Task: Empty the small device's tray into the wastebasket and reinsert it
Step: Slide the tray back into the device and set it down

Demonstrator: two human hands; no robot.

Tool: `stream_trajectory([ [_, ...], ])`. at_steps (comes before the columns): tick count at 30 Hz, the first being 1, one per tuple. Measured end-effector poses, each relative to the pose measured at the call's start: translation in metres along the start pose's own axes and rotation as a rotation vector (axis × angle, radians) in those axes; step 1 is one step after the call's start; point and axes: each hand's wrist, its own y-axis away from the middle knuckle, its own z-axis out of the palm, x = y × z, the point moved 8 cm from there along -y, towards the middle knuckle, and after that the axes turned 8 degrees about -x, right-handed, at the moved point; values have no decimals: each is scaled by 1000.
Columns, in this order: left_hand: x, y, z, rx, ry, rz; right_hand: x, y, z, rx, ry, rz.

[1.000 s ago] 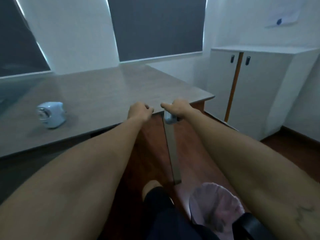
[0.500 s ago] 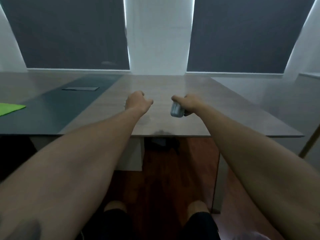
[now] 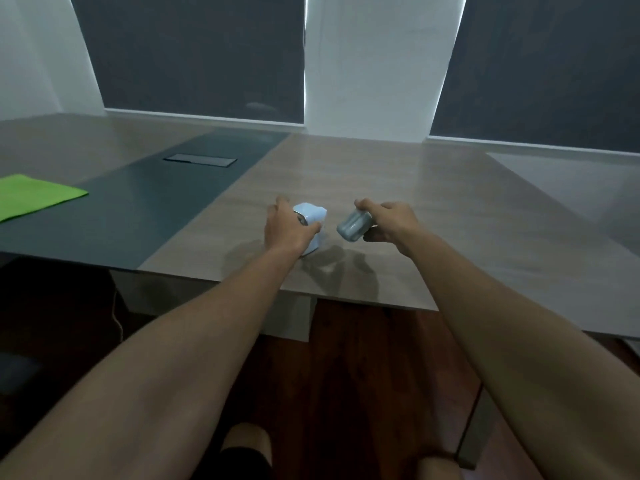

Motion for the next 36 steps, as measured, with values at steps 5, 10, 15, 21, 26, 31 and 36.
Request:
stream_trajectory([
  [5, -11, -14, 1, 30, 94, 10, 9, -14, 13, -29, -87, -11],
  [10, -26, -23, -4, -12, 330, -86, 13, -16, 19, -47, -277, 44],
  [15, -34, -16, 1, -130, 594, -162, 9, -11, 28, -94, -335, 53],
  [21, -32, -11, -1, -210, 723, -151, 9, -3, 30, -126, -341, 55],
  [26, -26, -8, -12, -214, 741, -132, 9, 3, 34, -167, -335, 53],
  [31, -25, -5, -17, -226, 730, -126, 2, 13, 52, -316, -294, 14],
  [36, -19, -3, -17, -209, 765, -125, -4, 20, 72, -338, -249, -40],
])
